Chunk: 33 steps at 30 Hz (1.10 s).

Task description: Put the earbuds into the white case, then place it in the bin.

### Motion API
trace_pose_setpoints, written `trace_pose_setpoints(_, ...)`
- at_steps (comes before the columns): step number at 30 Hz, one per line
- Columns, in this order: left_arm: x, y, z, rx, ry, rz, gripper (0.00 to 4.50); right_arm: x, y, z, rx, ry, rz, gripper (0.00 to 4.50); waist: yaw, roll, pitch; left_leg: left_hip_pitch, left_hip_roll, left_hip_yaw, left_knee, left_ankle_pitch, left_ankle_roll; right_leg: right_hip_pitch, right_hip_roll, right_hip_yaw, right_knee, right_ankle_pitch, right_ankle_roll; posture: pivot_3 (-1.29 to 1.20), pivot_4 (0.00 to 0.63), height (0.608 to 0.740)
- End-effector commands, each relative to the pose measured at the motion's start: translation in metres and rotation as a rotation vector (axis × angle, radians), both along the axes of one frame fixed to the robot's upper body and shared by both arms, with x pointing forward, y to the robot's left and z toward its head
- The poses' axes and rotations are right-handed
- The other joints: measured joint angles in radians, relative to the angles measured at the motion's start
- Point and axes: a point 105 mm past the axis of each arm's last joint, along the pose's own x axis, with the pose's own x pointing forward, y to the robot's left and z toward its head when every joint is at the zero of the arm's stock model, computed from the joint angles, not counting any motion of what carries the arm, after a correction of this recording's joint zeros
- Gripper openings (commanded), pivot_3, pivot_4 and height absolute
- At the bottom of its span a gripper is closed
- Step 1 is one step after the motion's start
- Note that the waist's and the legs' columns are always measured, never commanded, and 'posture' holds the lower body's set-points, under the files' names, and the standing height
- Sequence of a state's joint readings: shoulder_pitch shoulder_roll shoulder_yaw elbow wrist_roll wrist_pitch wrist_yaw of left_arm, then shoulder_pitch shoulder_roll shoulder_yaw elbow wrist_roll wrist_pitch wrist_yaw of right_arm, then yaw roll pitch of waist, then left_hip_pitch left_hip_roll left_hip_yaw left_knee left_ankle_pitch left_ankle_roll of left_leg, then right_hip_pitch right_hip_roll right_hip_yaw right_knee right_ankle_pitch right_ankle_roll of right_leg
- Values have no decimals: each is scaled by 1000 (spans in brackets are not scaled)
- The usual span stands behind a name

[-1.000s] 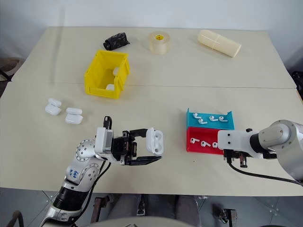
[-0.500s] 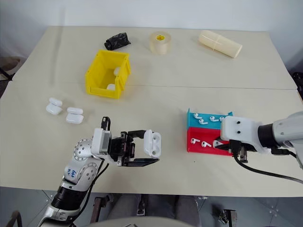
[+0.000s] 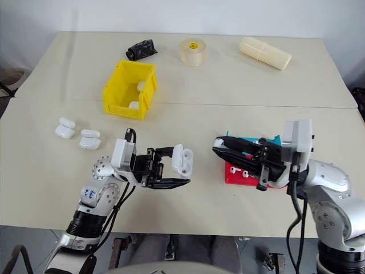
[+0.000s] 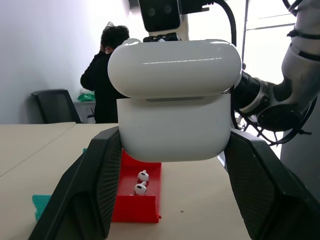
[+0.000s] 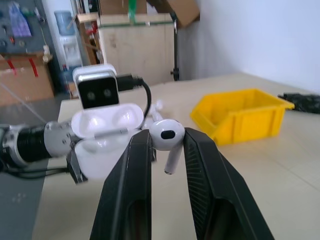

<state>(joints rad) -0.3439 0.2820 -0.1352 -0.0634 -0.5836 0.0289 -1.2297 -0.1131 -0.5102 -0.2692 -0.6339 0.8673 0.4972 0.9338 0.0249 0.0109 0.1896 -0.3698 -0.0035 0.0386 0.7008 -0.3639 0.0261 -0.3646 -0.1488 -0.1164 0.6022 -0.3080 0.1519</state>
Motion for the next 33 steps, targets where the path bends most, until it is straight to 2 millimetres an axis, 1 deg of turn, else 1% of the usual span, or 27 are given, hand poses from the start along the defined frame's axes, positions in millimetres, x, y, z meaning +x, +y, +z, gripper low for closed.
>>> trace_pose_setpoints(1, -2, -2, 13, -47, -31, -27, 2742, -10, 18, 11, 99, -89, 47, 728, -1, 0, 0, 0, 0, 0, 0, 0, 0, 0, 0, 0, 0, 0, 0, 0, 150, 740)
trace_pose_setpoints(3, -3, -3, 15, -53, -34, -33, 2742, -9, 23, 10, 124, -95, 46, 728, -2, 0, 0, 0, 0, 0, 0, 0, 0, -1, 0, 0, 1, 0, 0, 0, 150, 740)
trace_pose_setpoints(7, -4, -3, 19, -60, -43, -48, 2742, -7, 30, -3, 128, -89, 52, 728, -1, 0, 0, 0, 0, 1, 0, 0, 0, -1, 0, 1, 1, 0, 0, 0, 150, 740)
trace_pose_setpoints(13, -7, -5, 24, -66, -49, -51, 2742, 0, 30, -16, 121, -93, 32, 728, -1, 0, 0, 0, 0, 1, 0, 0, 0, -1, 0, 1, 1, 0, 0, 0, 150, 740)
trace_pose_setpoints(19, -10, -6, 23, -60, -37, -63, 2742, 5, 33, -25, 115, -92, 35, 728, -2, 0, 0, 0, 0, 1, 0, 0, 0, -1, 0, 1, 1, 0, 0, 0, 150, 740)
trace_pose_setpoints(27, -13, -8, 23, -50, -33, -88, 2742, 11, 36, -34, 96, -82, 40, 728, -2, 0, 0, 0, 0, 1, 0, 0, 0, -1, 0, 1, 1, 0, 0, 0, 150, 740)
trace_pose_setpoints(33, -14, -9, 23, -45, -34, -105, 2742, 11, 43, -32, 91, -72, 84, 728, -2, 0, 0, 0, 0, 1, 0, 0, 0, -2, 0, 1, 1, 0, 0, 0, 150, 740)
